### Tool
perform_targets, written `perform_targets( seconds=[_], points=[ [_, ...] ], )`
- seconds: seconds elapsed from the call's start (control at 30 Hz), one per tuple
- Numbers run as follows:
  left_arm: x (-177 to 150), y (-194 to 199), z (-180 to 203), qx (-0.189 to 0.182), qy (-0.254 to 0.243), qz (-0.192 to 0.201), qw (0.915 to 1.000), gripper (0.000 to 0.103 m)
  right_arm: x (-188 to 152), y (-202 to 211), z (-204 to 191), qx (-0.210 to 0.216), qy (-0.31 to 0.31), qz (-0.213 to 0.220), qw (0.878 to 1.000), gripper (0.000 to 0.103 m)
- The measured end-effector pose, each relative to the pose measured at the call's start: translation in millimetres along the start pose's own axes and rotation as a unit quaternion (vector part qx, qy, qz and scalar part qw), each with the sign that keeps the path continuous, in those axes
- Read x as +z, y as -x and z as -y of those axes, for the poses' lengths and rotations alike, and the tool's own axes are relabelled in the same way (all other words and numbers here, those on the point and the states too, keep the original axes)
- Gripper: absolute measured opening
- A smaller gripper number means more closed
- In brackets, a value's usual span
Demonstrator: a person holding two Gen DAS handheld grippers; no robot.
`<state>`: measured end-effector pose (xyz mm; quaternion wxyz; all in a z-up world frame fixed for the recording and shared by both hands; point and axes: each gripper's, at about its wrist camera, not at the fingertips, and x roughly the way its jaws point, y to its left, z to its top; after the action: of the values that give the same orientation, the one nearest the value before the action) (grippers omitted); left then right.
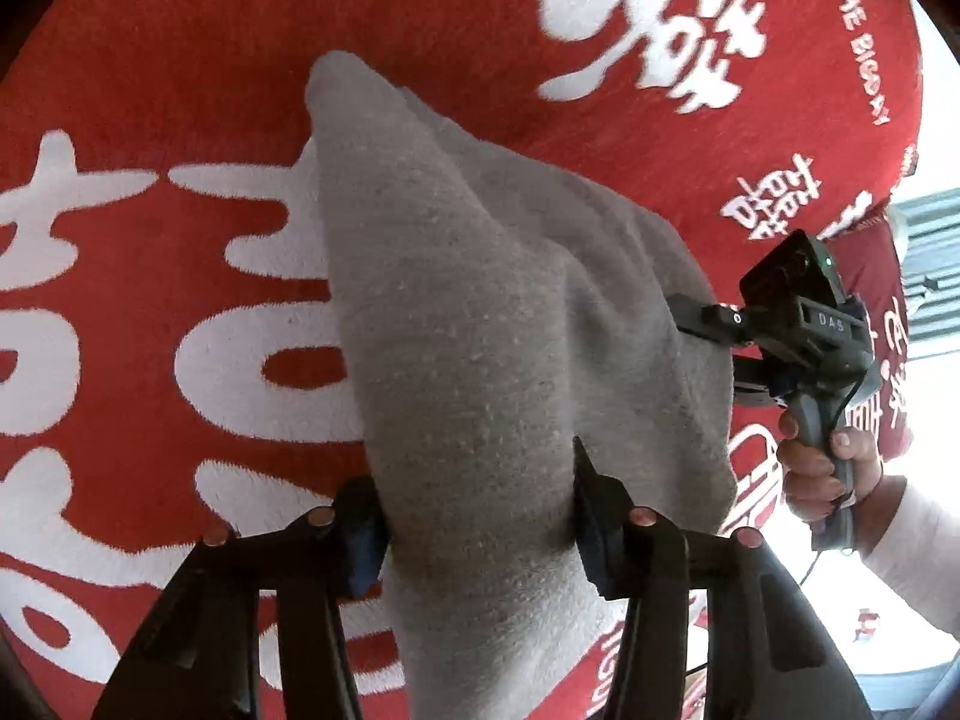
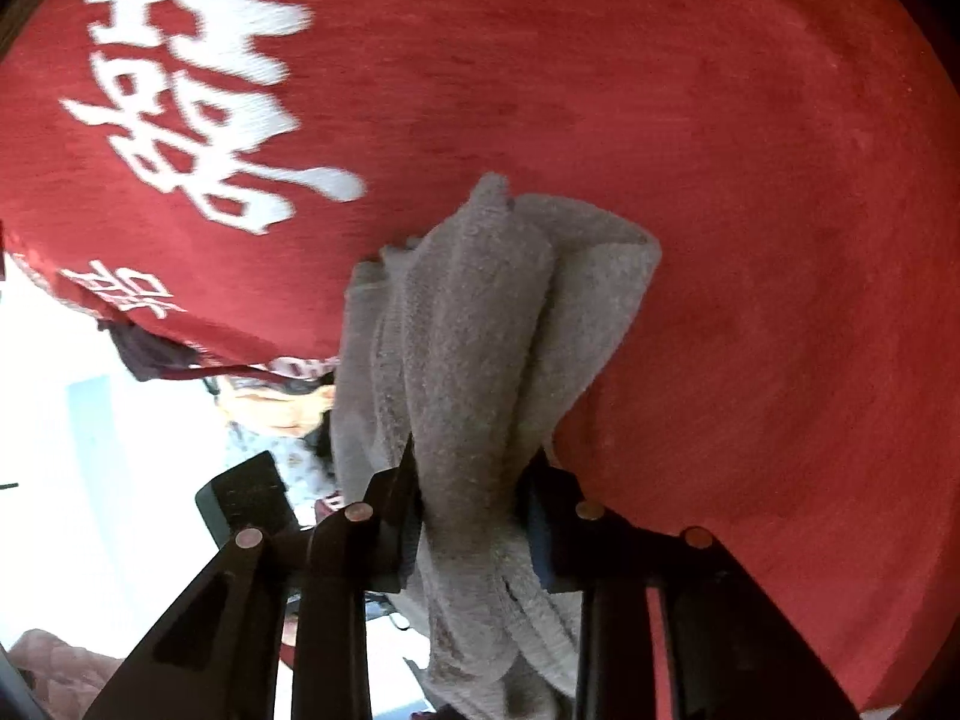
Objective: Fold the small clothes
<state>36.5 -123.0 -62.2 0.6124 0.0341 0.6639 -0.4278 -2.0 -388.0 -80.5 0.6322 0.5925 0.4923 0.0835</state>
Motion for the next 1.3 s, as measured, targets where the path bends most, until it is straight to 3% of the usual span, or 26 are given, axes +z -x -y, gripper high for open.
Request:
perform_targets(
  seconds=[0.3,0.53,0.7,0.8,0.87,0.9,0.97,1.03,1.17,1.2,1.27,1.3],
  points=[
    [-18.9,54.4,-12.3,-0.040,-0.002,0.018,0.9990,0.052,-33.1,0.3,-50.9,0.030,0.012,0.012,0.999,0.031],
    [-50.6,101.6,-34.4,-0.026,-0.013,0.007,0.9995,0.052,-80.0,-36.5,-75.6,0.041,0.005,-0.010,0.999,0.031],
    [-89.3,131.4,-77.8,-0.006,-0.007,-0.002,1.0000,0.052,-113.4,-83.4,-85.9,0.044,0.000,-0.033,0.998,0.030],
    [-106.3,128.5,-108.6,0.022,0.006,-0.008,0.9997,0.052,-119.0,-113.0,-80.1,0.026,0.003,-0.045,0.999,0.031],
    [-112.5,119.2,-129.3,0.050,0.026,-0.016,0.9983,0.053,-114.9,-128.9,-72.9,-0.008,0.012,-0.045,0.999,0.031],
    [-115.6,113.5,-141.5,0.071,0.040,-0.023,0.9964,0.055,-110.7,-134.4,-66.4,-0.039,0.009,-0.038,0.998,0.031],
    [-119.8,114.7,-159.5,0.062,0.073,-0.017,0.9953,0.059,-103.1,-135.2,-54.9,-0.114,-0.006,-0.018,0.993,0.033],
    [-122.1,122.9,-162.5,0.065,0.082,-0.010,0.9945,0.059,-100.7,-129.1,-51.8,-0.148,-0.014,-0.008,0.989,0.033],
    [-123.3,143.0,-151.0,0.094,0.058,0.014,0.9938,0.059,-118.3,-111.4,-73.0,-0.153,0.016,-0.008,0.988,0.033],
    [-122.0,147.4,-148.4,0.101,0.055,0.022,0.9931,0.061,-127.7,-110.2,-82.4,-0.145,0.031,-0.015,0.989,0.037],
    [-116.7,152.6,-145.2,0.115,0.054,0.036,0.9912,0.066,-140.8,-115.3,-93.3,-0.133,0.048,-0.030,0.989,0.056],
    [-113.2,154.3,-144.8,0.123,0.056,0.044,0.9898,0.066,-144.5,-119.7,-98.6,-0.130,0.055,-0.033,0.989,0.056]
  ],
)
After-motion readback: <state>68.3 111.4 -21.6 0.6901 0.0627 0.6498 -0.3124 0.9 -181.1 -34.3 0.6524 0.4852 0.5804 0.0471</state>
